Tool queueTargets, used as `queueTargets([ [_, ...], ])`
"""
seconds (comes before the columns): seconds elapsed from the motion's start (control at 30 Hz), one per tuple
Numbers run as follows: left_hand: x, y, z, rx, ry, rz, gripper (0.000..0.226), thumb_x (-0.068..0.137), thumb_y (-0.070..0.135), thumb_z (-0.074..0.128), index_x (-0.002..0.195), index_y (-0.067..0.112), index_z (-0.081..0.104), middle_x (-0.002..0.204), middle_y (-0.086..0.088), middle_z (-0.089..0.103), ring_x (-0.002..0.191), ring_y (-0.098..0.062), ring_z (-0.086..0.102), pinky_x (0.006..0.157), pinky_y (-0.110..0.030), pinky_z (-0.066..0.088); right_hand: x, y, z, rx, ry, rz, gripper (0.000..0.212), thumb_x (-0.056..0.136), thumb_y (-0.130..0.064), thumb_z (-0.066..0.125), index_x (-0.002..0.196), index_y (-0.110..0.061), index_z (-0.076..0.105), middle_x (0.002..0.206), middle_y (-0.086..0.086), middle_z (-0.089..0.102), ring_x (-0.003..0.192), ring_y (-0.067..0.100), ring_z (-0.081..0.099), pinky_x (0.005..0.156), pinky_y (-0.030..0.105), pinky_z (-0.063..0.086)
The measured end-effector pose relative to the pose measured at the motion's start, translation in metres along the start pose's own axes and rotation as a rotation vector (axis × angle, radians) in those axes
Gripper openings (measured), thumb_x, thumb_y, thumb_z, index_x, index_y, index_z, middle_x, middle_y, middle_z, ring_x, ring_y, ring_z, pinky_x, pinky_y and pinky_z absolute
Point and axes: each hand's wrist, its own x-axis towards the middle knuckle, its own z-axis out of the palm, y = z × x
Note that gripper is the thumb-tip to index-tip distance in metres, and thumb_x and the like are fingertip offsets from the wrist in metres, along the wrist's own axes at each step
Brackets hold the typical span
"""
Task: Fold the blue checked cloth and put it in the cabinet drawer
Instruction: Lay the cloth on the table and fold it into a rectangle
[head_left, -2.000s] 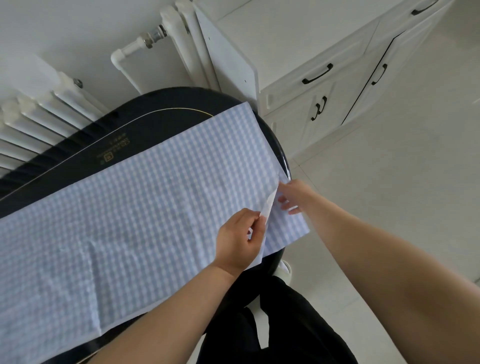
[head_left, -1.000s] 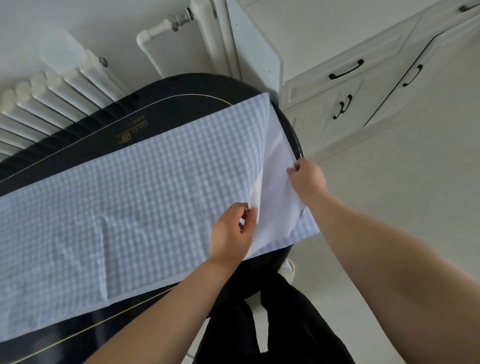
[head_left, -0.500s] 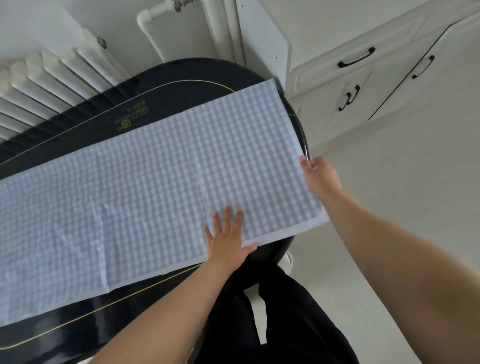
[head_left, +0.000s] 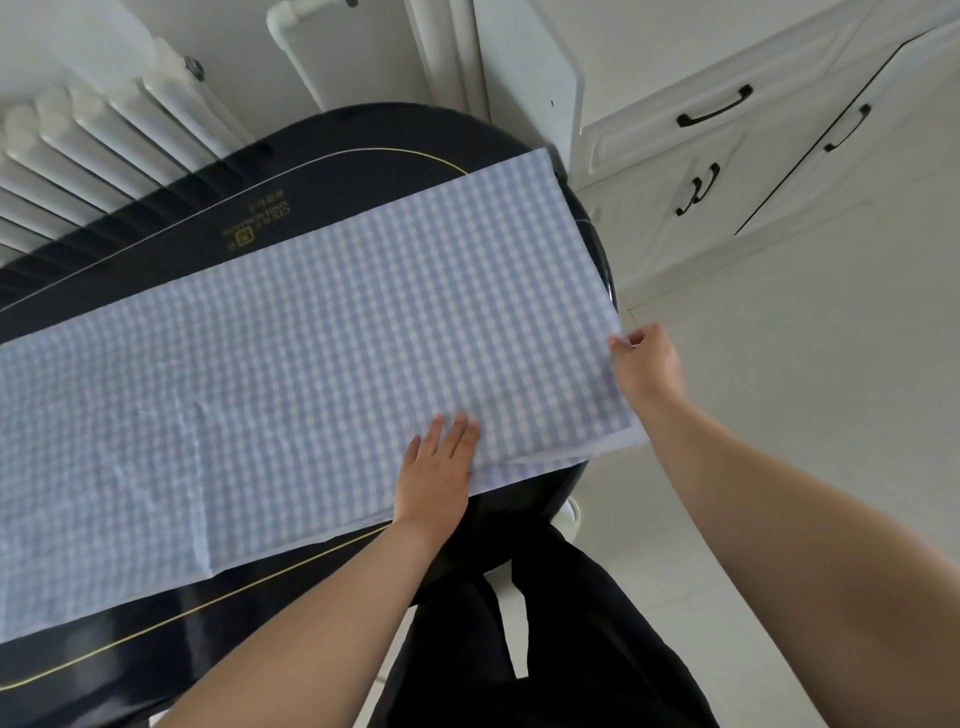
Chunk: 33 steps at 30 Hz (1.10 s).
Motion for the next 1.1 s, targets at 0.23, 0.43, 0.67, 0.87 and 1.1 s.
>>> queueTargets([
  [0.23,-0.007,-0.002,-0.009,0.03,0.073,0.058,0.061,0.098,0.038,-0.001,0.148,0.022,0.029,0.157,0.002,0.024,0.145,-0.025,0.021,0.112,-0.051,0.029,0.006,0.001,-0.005,-0.099,-0.152,0.017,0.039,0.095,-0.027,0.048,0.061,-0.012,0.037,0.061,0.003,0.041,0.054,0.018,0.04,0.046,0.028,0.027],
  [0.43,-0.013,-0.004,0.007,0.084,0.037,0.116,0.052,0.1,0.039,0.015,0.148,0.02,0.024,0.154,-0.003,0.031,0.139,-0.029,0.033,0.105,-0.051,0.038,0.007,0.0,0.0,-0.045,-0.12,-0.025,0.031,0.095,-0.019,0.046,0.065,-0.013,0.038,0.065,0.001,0.041,0.072,0.025,0.044,0.048,0.029,0.027],
  [0.67,-0.012,-0.006,0.011,0.125,-0.052,0.118,0.058,0.095,0.046,0.026,0.145,0.019,0.035,0.152,-0.002,0.038,0.136,-0.029,0.042,0.098,-0.055,0.044,0.003,0.011,0.003,0.141,-0.161,0.104,0.047,0.086,-0.033,0.063,0.119,-0.004,0.046,0.11,0.006,0.052,0.097,0.024,0.055,0.076,0.03,0.04],
  [0.87,-0.011,-0.007,0.006,0.06,0.019,0.176,0.051,0.094,0.043,0.034,0.139,0.02,0.04,0.147,-0.004,0.046,0.119,-0.025,0.058,0.082,-0.042,0.055,-0.007,0.008,-0.015,-0.025,-0.297,0.17,0.051,0.088,-0.054,0.052,0.104,-0.007,0.058,0.095,0.007,0.06,0.083,0.027,0.058,0.073,0.032,0.045],
  [1.1,0.0,0.002,-0.02,0.066,-0.116,0.022,0.075,0.094,0.061,0.026,0.151,0.029,-0.01,0.16,0.007,-0.016,0.148,-0.025,0.001,0.115,-0.051,0.016,-0.017,-0.014,-0.034,0.162,-0.396,0.115,0.028,0.082,-0.016,0.063,0.108,-0.006,0.062,0.086,0.015,0.07,0.061,0.03,0.065,0.044,0.029,0.048],
])
